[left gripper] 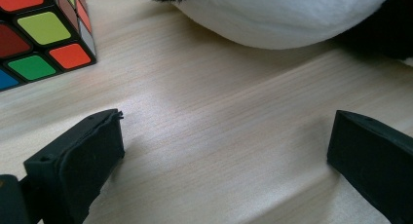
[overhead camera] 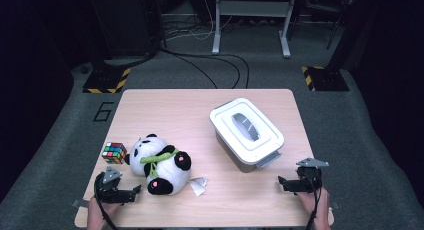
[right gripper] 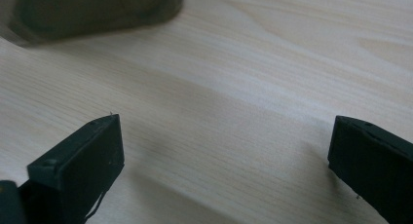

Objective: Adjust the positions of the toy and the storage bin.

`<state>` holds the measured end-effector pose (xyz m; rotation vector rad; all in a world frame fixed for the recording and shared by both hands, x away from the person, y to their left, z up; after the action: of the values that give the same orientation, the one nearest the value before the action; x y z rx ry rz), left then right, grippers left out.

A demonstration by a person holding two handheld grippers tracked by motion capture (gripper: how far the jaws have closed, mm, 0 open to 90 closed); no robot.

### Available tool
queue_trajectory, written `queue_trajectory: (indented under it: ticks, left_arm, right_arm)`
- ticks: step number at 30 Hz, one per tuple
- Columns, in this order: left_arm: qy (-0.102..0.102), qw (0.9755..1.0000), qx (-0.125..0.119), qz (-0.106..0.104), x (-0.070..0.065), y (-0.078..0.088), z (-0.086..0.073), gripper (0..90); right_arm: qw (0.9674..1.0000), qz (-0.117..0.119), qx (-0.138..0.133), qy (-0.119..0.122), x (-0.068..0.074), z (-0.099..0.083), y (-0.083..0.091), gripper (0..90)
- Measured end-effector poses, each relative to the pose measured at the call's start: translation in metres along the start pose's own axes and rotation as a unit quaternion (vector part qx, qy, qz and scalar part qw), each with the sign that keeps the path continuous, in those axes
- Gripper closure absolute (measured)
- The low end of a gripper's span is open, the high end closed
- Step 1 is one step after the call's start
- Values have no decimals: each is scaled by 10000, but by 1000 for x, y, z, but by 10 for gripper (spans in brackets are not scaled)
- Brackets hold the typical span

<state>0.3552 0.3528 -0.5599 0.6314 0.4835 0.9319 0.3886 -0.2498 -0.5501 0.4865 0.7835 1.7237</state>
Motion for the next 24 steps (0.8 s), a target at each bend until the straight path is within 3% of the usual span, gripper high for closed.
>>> queue_trajectory:
  ticks: [9,17,24]
  left_arm:
    - [1,10000,0,-1,0,0,0,0]
    - [1,10000,-1,0,0,0,0,0]
    - [16,10000,66,-27,0,1,0,0]
  right_arm:
    - [9998,174,18,63,3,10,17,0]
    - [9991,380,-178,24,6,31,52,0]
    - [9981,543,-222,200,15,49,74,0]
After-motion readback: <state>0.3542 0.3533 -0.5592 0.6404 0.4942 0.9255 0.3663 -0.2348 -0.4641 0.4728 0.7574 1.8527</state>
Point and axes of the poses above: each handheld gripper's, and its own axes: y roughly backward along the jaws, z roughly out of its top, x roughly to its left, the point moved 4 cm from there along -y, roughly forward along the jaws, and after that the axes turned 9 degrees about -z, right-handed, at the moved point
